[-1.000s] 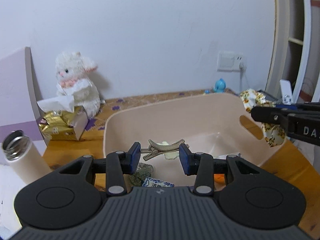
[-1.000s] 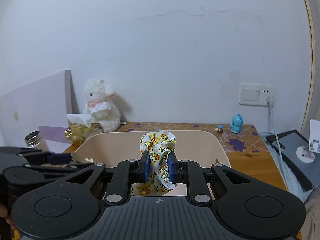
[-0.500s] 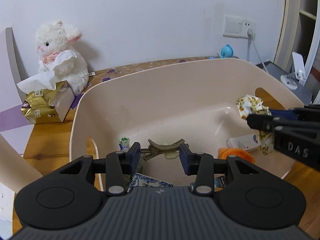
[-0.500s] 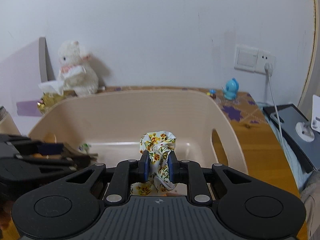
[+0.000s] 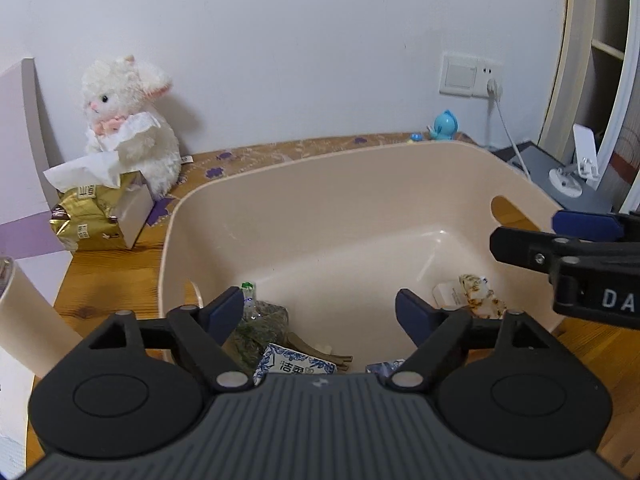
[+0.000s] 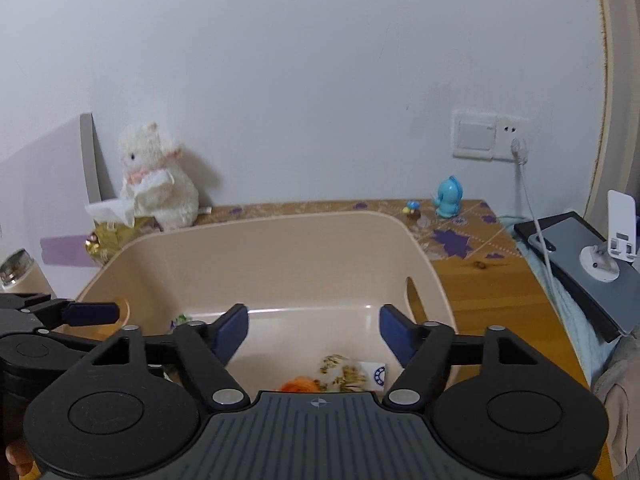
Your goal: Organize objects
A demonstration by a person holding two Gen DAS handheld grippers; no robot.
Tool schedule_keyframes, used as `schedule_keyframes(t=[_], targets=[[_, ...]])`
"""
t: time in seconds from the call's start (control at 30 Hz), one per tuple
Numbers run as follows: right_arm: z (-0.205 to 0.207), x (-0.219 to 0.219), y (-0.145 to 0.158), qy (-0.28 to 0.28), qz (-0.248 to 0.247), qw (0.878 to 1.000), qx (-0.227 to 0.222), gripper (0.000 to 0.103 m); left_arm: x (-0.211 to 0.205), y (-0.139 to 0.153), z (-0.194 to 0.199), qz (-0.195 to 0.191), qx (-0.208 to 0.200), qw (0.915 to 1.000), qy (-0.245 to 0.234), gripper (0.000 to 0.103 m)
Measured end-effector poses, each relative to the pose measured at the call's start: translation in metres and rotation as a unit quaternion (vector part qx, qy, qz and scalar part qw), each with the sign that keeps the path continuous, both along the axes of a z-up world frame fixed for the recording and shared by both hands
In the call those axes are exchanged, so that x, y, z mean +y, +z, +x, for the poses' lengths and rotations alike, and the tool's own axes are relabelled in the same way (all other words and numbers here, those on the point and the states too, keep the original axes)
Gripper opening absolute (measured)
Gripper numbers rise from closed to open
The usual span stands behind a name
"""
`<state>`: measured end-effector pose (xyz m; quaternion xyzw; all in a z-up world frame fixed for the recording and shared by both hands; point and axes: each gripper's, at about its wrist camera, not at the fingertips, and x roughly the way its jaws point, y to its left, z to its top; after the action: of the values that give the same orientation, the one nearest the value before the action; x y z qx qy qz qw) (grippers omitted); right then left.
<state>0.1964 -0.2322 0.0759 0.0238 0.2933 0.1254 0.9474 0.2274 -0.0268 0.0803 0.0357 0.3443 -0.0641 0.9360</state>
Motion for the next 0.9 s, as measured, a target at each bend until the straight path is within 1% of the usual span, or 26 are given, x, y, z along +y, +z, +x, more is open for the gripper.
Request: schedule_keyframes(t=[0.2, 0.27, 0.33, 0.37, 0.63, 0.83, 0.9], targets=[[-0.020, -0.005, 0.011, -0.003, 0.001, 1.000, -0.007, 0.080, 0.000, 0.015, -0.023, 0.005, -0.031, 0.9995, -0.002, 0.090], [-0.030, -0.008, 0.013, -0.009, 0.006, 1.000, -0.016, 0.089, 0.002, 0.017, -0.031, 0.001, -0.038, 0.9993, 0.004, 0.090], [-0.040, -0.011, 0.015, -0.015, 0.010, 0.999, -0.028, 0.096, 0.005, 0.019, -0.039, -0.004, -0.042, 0.9991, 0.009, 0.090], [-0.046, -0.012, 0.016, -0.018, 0.011, 0.999, -0.034, 0.097, 0.006, 0.019, -0.044, -0.006, -0.044, 0.9990, 0.011, 0.090], [-0.086, -0.018, 0.013, -0.027, 0.013, 0.998, -0.055, 0.103, 0.010, 0.017, -0.089, -0.004, -0.066, 0.9977, 0.016, 0.090], [-0.118, -0.017, 0.007, -0.024, -0.001, 0.997, -0.073, 0.103, 0.012, 0.013, -0.123, -0.010, -0.075, 0.9970, 0.017, 0.090], [-0.127, -0.015, 0.006, -0.022, -0.003, 0.997, -0.075, 0.103, 0.011, 0.012, -0.133, -0.009, -0.069, 0.9974, 0.020, 0.090]])
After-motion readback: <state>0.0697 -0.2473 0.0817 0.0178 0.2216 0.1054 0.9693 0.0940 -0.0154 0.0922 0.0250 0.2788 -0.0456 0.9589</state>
